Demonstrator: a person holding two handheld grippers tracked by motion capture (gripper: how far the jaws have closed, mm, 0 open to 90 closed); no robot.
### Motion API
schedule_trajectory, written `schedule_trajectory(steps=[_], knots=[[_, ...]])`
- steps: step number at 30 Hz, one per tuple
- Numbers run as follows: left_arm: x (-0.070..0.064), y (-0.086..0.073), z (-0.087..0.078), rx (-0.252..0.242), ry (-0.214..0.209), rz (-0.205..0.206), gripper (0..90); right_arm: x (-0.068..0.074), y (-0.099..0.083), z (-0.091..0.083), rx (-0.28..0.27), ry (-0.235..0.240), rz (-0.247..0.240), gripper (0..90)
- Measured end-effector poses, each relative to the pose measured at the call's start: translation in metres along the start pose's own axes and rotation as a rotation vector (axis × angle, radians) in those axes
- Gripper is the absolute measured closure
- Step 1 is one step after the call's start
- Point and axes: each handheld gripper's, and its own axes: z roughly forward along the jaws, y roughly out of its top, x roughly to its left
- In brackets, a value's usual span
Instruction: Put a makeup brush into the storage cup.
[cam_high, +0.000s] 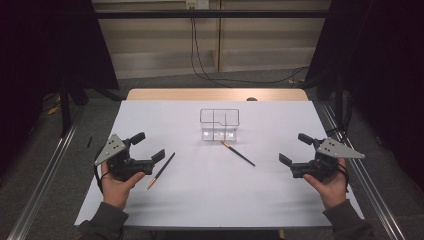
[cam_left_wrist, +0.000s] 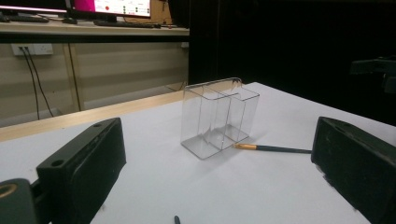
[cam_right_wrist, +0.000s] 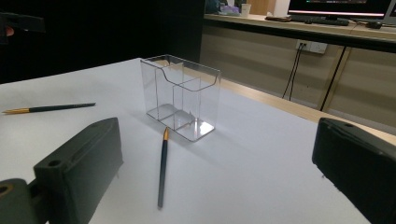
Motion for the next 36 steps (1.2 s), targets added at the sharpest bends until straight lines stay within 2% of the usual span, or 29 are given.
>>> schedule_trajectory(steps=[8,13,27,28,29,30,36], knots=[[0.0016,0.0006,0.0013,0.003,0.008,0.002,3.2,0.0,-0.0007,-0.0019,0.001,-0.002,-0.006,1.1],[0.0016,-0.0002,0.0031,0.0,0.012,-0.011,3.2,-0.0007,-0.0012,-0.0023,0.003,-0.004,0.002,1.1],[0.0031,-0.0024,0.0034,0.02,0.02,-0.012,3.2,0.0001,-0.0005,0.0021,-0.002,0.011,-0.008,1.1],[0.0045,-0.0027,0.0032,0.034,0.018,-0.003,3.2,0.0001,-0.0006,0.0021,0.002,0.012,-0.006,1.1],[0.0048,-0.0028,0.0035,0.039,0.025,-0.001,3.2,0.0001,-0.0008,0.0022,0.003,0.008,-0.003,1.1],[0.0051,-0.003,0.0053,0.027,0.024,-0.023,3.2,-0.0003,-0.0009,0.0024,0.0,0.006,-0.003,1.1],[0.009,-0.002,0.0079,0.039,0.042,-0.019,3.3,-0.0035,-0.0016,0.0062,0.003,0.011,0.004,1.1]])
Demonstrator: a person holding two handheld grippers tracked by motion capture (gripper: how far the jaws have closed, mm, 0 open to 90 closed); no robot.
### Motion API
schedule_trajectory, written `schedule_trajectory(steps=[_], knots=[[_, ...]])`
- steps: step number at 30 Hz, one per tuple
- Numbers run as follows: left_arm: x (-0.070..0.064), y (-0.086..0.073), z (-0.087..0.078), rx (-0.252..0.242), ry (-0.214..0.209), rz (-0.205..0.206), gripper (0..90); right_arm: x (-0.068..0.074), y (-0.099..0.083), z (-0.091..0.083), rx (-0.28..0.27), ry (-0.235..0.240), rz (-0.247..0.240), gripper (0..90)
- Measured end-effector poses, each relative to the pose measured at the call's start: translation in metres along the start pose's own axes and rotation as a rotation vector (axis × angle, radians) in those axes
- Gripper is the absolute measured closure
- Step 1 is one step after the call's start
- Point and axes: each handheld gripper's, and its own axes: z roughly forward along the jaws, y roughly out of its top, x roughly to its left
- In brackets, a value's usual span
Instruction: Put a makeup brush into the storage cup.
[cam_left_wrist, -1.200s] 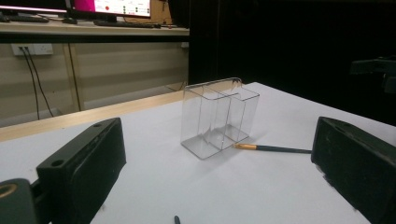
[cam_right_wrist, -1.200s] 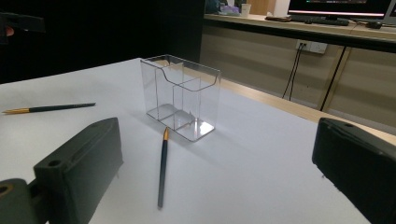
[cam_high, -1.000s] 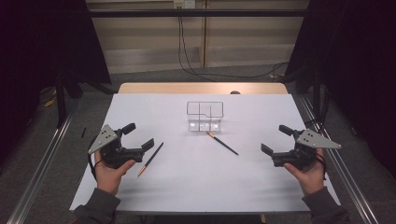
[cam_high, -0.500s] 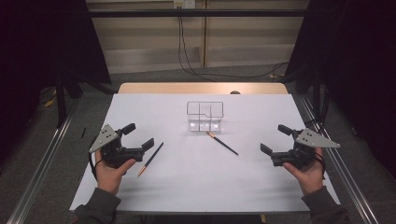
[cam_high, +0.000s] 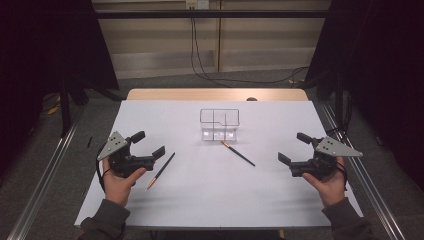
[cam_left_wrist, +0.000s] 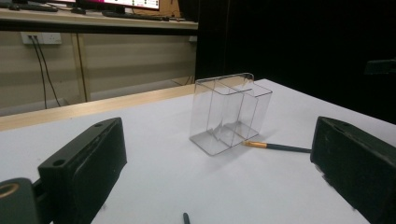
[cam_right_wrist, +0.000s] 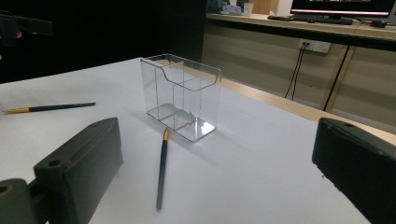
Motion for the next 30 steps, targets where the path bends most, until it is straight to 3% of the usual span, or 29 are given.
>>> schedule_trajectory(steps=[12,24,30], knots=[[0.003,0.003,0.013,0.009,0.017,-0.031,4.2,-0.002,-0.002,-0.003,0.001,-0.007,-0.004,1.1],[0.004,0.008,0.026,-0.009,0.012,-0.033,4.6,0.0,-0.002,-0.004,0.011,-0.009,-0.002,1.1],[0.003,0.013,0.03,-0.009,0.034,-0.027,4.7,0.003,0.002,-0.007,0.001,-0.005,-0.017,1.1]])
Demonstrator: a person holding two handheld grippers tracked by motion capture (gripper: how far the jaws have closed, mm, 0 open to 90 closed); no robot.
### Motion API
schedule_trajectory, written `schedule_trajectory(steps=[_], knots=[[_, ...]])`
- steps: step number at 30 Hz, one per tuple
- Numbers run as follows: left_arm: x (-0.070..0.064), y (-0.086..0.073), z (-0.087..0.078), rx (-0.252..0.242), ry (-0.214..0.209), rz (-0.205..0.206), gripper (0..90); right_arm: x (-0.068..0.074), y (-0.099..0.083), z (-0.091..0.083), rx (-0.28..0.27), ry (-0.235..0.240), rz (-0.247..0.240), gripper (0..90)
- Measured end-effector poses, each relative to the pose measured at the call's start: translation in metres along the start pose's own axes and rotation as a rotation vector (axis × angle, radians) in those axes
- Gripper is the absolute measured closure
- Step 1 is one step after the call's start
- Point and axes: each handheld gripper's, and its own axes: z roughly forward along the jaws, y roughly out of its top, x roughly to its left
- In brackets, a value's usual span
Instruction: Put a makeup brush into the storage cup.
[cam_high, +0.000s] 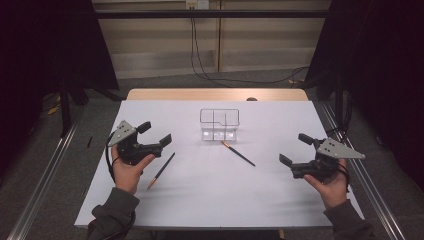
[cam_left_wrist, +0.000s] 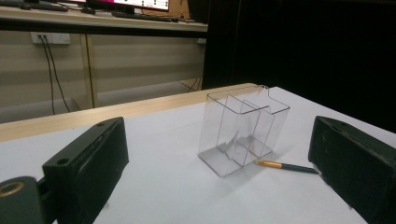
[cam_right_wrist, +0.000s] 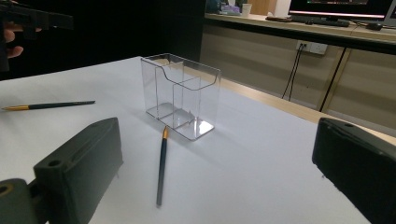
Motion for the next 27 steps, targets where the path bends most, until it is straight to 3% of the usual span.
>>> schedule_trajectory(steps=[13,14,26,27], knots=[[0.004,0.0,0.007,0.066,0.008,-0.017,4.8,-0.001,-0.002,-0.001,0.013,-0.008,0.001,1.1],[0.005,0.002,0.007,0.094,0.017,-0.014,4.8,-0.001,-0.002,-0.002,0.006,-0.006,0.001,1.1],[0.007,0.007,0.013,0.212,0.045,-0.013,5.6,-0.002,-0.002,-0.004,0.009,-0.012,0.002,1.1],[0.008,0.008,0.014,0.241,0.042,-0.016,5.7,-0.003,-0.002,-0.004,0.009,-0.013,0.0,1.1]])
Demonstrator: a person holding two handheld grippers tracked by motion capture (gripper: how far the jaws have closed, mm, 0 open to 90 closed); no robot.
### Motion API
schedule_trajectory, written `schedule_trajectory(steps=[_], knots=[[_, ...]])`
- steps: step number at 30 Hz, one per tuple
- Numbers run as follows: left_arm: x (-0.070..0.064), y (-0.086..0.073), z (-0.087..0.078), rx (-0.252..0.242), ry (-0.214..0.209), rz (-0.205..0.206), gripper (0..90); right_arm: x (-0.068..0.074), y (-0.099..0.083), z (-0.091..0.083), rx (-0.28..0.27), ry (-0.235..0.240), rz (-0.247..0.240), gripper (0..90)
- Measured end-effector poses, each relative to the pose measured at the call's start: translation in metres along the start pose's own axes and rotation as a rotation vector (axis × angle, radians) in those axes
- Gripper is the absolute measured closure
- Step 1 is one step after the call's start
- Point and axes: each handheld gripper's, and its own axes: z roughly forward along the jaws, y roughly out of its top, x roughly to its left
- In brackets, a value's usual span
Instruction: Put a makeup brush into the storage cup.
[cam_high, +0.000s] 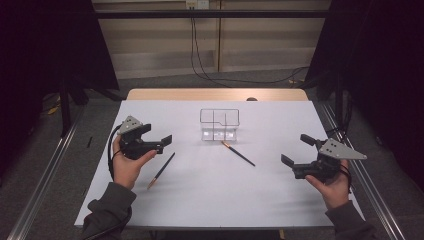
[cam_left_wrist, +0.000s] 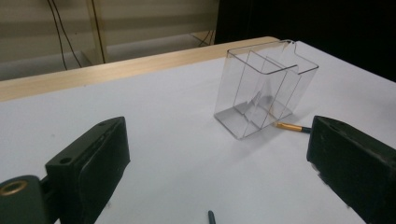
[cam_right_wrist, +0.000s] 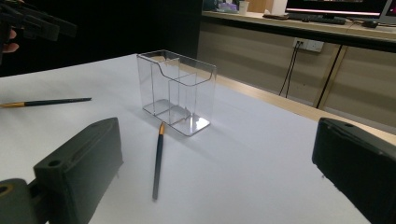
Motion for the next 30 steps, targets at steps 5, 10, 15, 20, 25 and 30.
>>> schedule_trajectory(steps=[5,10,15,20,25,30], knots=[[0.002,0.001,0.001,0.045,0.002,-0.009,5.7,0.0,0.0,0.0,0.005,0.002,-0.003,1.1],[0.004,0.003,0.002,0.095,0.008,-0.009,5.7,0.0,0.0,0.0,0.006,0.0,-0.004,1.1],[0.004,0.004,0.004,0.151,0.008,-0.002,5.7,0.0,-0.001,0.0,0.01,-0.004,-0.002,1.1],[0.004,0.005,0.007,0.204,0.009,-0.002,5.6,0.0,-0.002,0.001,0.018,0.003,0.002,1.1],[0.005,0.005,0.009,0.249,0.003,0.002,5.7,0.0,-0.002,0.001,0.021,0.007,-0.008,1.1],[0.005,0.005,0.01,0.274,0.003,-0.001,5.6,-0.001,-0.002,0.0,0.022,-0.001,0.004,1.1]])
